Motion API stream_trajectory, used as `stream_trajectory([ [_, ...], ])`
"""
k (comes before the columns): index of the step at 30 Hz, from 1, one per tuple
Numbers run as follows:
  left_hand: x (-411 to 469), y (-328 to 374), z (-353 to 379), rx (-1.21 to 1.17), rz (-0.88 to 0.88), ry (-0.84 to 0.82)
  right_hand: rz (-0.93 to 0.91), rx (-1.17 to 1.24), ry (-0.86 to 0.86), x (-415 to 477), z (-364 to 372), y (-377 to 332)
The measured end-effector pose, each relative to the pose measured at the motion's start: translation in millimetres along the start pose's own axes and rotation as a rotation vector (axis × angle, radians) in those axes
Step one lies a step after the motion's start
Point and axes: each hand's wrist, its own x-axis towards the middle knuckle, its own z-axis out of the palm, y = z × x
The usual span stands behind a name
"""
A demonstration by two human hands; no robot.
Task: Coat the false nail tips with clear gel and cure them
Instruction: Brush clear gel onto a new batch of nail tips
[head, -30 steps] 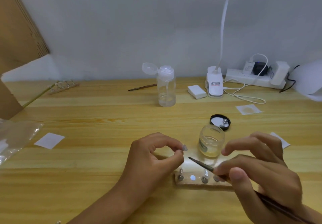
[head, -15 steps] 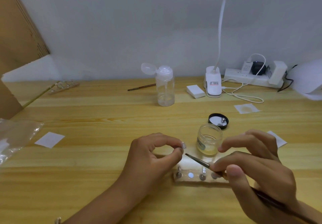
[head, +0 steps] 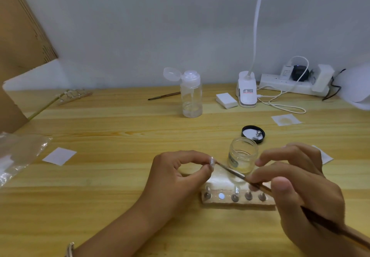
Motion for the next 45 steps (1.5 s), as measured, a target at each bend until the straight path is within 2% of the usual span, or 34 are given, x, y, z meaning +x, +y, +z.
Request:
stream_trajectory([
  [5,-0.5,-1.5,0.5,-0.010,0.013,-0.003,0.060,-0.003,-0.027,1.3,3.8,-0.6],
  [10,0.2,-4.2,0.3,-0.032,0.006,-0.010,0.043,0.053,-0.037,0.6,-0.8,-2.8],
  [17,-0.1,-3.7,2.3,-0.033,0.001,-0.007,0.112,0.003,-0.030,0.6,3.7,-0.9],
  [22,0.2,-5.7,2.8,-0.058,-0.017,-0.012,0.064,0.069,-0.054,0.6,-0.1,-2.3],
  [29,0.5,-7.2,2.9,-0.071,-0.008,-0.023,0.096,-0.013,-0.025,2.5,3.8,-0.9],
  [34,0.9,-8.1,1.7,-0.057,-0.003,-0.015,0.082,0.069,-0.065,0.2,0.7,-1.7],
  [40,0.5,-6.3,2.2,-0.060,-0.014,-0.023,0.143,0.018,-0.045,1.5,3.6,-1.6],
  [45,0.9,-5.3,2.0,-0.035,0.002,-0.014,0.096,0.075,-0.080,0.1,1.0,-3.9],
])
